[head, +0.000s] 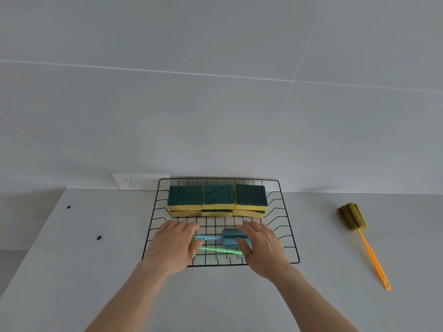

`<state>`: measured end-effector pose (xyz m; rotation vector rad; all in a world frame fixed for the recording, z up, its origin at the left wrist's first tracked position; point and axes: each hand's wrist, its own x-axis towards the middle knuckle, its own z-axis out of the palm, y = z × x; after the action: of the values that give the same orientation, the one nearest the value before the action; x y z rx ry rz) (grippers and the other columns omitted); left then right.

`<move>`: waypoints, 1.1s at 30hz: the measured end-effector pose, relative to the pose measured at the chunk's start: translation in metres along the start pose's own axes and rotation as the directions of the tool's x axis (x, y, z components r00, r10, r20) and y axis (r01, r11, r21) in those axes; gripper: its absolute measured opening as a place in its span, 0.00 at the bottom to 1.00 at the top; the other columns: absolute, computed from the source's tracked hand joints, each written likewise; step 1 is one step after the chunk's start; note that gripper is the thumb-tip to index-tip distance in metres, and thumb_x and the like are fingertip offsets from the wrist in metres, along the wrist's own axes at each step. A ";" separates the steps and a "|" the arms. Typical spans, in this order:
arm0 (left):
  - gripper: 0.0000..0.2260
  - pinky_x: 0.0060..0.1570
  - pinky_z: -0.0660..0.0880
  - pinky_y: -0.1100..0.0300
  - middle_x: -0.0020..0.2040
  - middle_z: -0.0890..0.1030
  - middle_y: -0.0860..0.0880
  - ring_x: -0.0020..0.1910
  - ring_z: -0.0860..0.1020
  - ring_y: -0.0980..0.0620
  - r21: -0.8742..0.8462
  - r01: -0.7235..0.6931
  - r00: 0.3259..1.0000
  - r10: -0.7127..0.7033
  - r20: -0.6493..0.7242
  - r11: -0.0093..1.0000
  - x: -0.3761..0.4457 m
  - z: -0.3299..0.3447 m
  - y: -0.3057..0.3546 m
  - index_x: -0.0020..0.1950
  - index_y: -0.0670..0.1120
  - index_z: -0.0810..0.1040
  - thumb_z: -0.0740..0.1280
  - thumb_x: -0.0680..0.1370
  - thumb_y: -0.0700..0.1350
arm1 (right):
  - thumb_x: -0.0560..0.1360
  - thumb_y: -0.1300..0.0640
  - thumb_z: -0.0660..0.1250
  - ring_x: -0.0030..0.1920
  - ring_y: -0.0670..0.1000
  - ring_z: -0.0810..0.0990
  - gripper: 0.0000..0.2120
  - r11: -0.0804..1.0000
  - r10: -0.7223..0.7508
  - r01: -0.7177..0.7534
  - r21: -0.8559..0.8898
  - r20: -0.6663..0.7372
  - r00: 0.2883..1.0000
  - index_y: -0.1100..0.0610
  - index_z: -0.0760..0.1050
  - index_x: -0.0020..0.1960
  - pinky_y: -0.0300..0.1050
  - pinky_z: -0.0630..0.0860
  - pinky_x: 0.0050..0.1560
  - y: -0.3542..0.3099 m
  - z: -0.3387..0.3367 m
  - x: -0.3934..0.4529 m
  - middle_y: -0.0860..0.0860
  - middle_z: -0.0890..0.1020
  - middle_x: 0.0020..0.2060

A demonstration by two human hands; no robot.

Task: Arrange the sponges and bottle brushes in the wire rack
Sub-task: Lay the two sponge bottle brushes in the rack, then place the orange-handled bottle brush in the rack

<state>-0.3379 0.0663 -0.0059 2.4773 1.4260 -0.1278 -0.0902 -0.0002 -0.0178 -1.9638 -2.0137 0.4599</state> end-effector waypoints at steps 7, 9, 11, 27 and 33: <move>0.21 0.69 0.65 0.54 0.66 0.76 0.56 0.66 0.71 0.52 0.002 -0.036 0.999 0.036 -0.037 0.999 0.011 -0.014 0.067 0.72 0.56 0.66 0.52 0.82 0.63 | 0.79 0.52 0.67 0.53 0.52 0.79 0.12 0.998 0.069 -0.069 0.006 -0.139 0.988 0.50 0.78 0.62 0.44 0.73 0.52 0.037 -0.048 -0.030 0.46 0.80 0.55; 0.21 0.69 0.66 0.54 0.67 0.75 0.56 0.66 0.72 0.53 -0.012 -0.051 0.998 0.050 -0.042 0.999 0.017 -0.015 0.094 0.72 0.56 0.66 0.53 0.82 0.63 | 0.78 0.53 0.68 0.51 0.52 0.80 0.11 0.994 0.106 -0.106 0.009 -0.177 0.978 0.49 0.79 0.60 0.43 0.73 0.48 0.055 -0.065 -0.042 0.46 0.81 0.53; 0.20 0.69 0.66 0.55 0.66 0.76 0.57 0.65 0.72 0.54 -0.022 -0.081 0.995 0.080 -0.058 0.996 0.025 -0.015 0.124 0.72 0.56 0.66 0.54 0.82 0.62 | 0.78 0.52 0.67 0.51 0.51 0.80 0.11 0.990 0.138 -0.142 -0.003 -0.196 0.971 0.48 0.78 0.60 0.43 0.73 0.47 0.078 -0.081 -0.053 0.45 0.80 0.53; 0.18 0.65 0.67 0.56 0.66 0.75 0.56 0.64 0.72 0.54 -0.060 -0.287 0.958 0.287 -0.020 0.956 0.106 0.019 0.343 0.71 0.56 0.67 0.56 0.83 0.59 | 0.78 0.47 0.65 0.52 0.48 0.79 0.13 0.836 0.548 -0.545 0.058 -0.105 0.830 0.43 0.74 0.62 0.44 0.75 0.46 0.281 -0.136 -0.154 0.42 0.78 0.53; 0.26 0.76 0.53 0.56 0.78 0.61 0.54 0.77 0.57 0.52 0.018 -0.363 0.932 0.362 0.022 0.932 0.146 0.033 0.384 0.78 0.54 0.59 0.60 0.82 0.56 | 0.77 0.42 0.67 0.52 0.46 0.78 0.15 0.778 0.622 -0.613 0.138 -0.036 0.782 0.43 0.74 0.62 0.43 0.75 0.47 0.315 -0.124 -0.159 0.41 0.79 0.52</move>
<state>0.0682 -0.0036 0.0062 2.6994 0.9388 -0.0892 0.2518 -0.1501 -0.0360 -2.4933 -1.2045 0.6090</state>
